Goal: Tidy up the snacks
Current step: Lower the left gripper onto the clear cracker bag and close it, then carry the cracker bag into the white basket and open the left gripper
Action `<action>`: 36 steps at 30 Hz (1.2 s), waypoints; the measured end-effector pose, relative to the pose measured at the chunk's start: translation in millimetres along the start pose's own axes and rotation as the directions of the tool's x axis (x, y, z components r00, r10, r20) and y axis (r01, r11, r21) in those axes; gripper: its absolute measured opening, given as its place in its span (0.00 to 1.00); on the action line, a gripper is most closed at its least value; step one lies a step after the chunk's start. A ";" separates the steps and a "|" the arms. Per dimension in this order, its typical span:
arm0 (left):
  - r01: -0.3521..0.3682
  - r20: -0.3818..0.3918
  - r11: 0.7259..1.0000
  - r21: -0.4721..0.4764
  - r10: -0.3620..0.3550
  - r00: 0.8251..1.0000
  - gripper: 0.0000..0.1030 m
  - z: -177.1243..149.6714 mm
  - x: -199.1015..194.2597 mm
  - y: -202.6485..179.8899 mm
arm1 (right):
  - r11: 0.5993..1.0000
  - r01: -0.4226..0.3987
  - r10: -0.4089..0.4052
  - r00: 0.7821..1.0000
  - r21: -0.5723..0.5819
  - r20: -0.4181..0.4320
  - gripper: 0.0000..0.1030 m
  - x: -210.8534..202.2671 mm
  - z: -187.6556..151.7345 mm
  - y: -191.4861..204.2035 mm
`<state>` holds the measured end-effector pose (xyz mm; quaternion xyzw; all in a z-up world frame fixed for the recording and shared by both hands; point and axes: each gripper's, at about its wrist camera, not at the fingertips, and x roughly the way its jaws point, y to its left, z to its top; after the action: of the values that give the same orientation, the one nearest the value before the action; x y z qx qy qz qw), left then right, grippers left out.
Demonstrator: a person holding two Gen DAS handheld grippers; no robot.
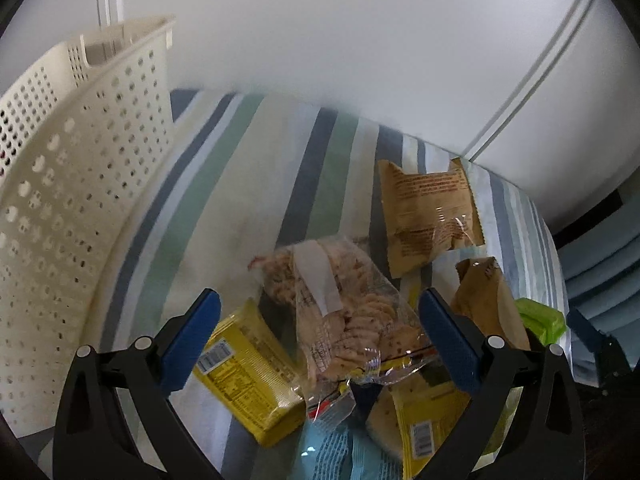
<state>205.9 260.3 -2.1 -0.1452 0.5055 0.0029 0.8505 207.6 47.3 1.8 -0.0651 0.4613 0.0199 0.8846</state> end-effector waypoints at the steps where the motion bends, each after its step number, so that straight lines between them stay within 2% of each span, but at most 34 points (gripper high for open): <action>1: 0.002 -0.007 1.000 -0.007 -0.002 1.000 0.98 0.6 3.3 1.8 | 1.000 0.002 -0.002 1.000 -0.002 -0.005 0.95 2.3 0.3 0.6; 7: 0.006 -0.019 1.000 -0.015 -0.006 1.000 0.97 3.1 8.1 2.2 | 1.000 0.008 -0.008 1.000 -0.004 -0.022 0.95 14.8 2.3 -1.3; 8: 0.004 -0.017 1.000 -0.009 -0.004 1.000 0.94 3.6 8.9 0.8 | 1.000 0.009 -0.009 1.000 -0.001 -0.024 0.95 16.1 2.4 -2.1; 10: 0.010 -0.011 1.000 0.004 -0.010 1.000 0.82 7.0 12.6 -1.1 | 1.000 -0.010 0.011 0.999 0.014 -0.031 0.87 19.3 3.5 -5.9; 11: 0.025 -0.007 1.000 0.015 -0.025 1.000 0.73 7.1 12.5 -3.1 | 0.999 -0.031 0.032 0.999 0.023 -0.034 0.79 20.4 3.6 -7.6; 12: 0.034 -0.006 0.999 0.025 -0.033 0.999 0.71 6.5 11.4 -5.5 | 0.999 -0.041 0.042 0.998 0.026 -0.035 0.72 21.0 3.8 -8.3; 15: 0.019 -0.001 0.999 0.044 -0.019 1.000 0.67 5.8 10.2 -10.3 | 0.998 -0.055 0.056 0.998 0.034 -0.032 0.71 20.3 3.6 -9.9; 20: 0.039 0.005 0.999 0.035 -0.040 0.999 0.62 2.7 7.4 -7.3 | 0.995 -0.077 0.079 0.997 0.063 -0.019 0.71 19.5 4.4 -16.2; 22: 0.056 0.003 0.998 0.031 -0.056 0.998 0.55 1.5 5.4 -5.7 | 0.994 -0.080 0.082 0.997 0.074 -0.016 0.71 19.1 4.3 -18.9; 27: 0.090 0.015 0.995 0.036 -0.091 0.996 0.51 -1.8 -6.9 -5.3 | 0.990 -0.095 0.095 0.995 0.100 0.006 0.70 14.4 3.2 -25.4; 36: 0.106 0.070 0.994 0.040 -0.109 0.992 0.51 -1.0 -33.8 -3.7 | 0.984 -0.125 0.122 0.992 0.124 0.033 0.70 7.6 5.6 -28.2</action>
<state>189.1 261.3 27.5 -0.1565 0.4658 -0.0469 0.8697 219.2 20.0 1.5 0.0197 0.4536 0.0465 0.8898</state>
